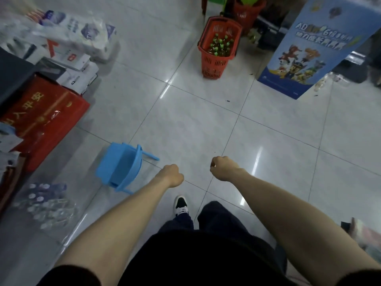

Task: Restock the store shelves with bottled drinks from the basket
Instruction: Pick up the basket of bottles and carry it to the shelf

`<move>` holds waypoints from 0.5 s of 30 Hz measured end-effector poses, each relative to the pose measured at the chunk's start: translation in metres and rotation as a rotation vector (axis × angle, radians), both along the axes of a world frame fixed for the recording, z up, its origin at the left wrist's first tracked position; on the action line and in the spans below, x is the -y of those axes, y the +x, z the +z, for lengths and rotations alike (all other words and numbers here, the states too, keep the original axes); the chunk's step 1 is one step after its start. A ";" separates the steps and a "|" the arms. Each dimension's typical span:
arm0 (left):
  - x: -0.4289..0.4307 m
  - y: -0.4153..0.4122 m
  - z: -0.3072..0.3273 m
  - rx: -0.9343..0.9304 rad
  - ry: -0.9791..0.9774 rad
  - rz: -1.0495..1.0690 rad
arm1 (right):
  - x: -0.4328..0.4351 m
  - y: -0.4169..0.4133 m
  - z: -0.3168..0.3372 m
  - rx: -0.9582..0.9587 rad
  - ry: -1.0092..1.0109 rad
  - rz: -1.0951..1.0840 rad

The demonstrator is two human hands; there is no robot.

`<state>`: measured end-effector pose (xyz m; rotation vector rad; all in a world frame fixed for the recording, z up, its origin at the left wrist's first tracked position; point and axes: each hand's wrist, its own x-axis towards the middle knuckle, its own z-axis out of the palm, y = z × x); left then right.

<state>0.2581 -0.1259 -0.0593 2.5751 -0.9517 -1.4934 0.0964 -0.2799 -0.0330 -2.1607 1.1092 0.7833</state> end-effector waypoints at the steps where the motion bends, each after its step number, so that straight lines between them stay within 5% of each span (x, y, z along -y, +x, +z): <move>1: 0.009 0.013 -0.001 -0.003 0.008 0.010 | 0.011 0.010 -0.001 -0.008 0.001 0.002; 15: 0.245 0.187 -0.006 0.003 0.027 0.181 | 0.213 0.228 -0.033 -0.023 0.050 0.166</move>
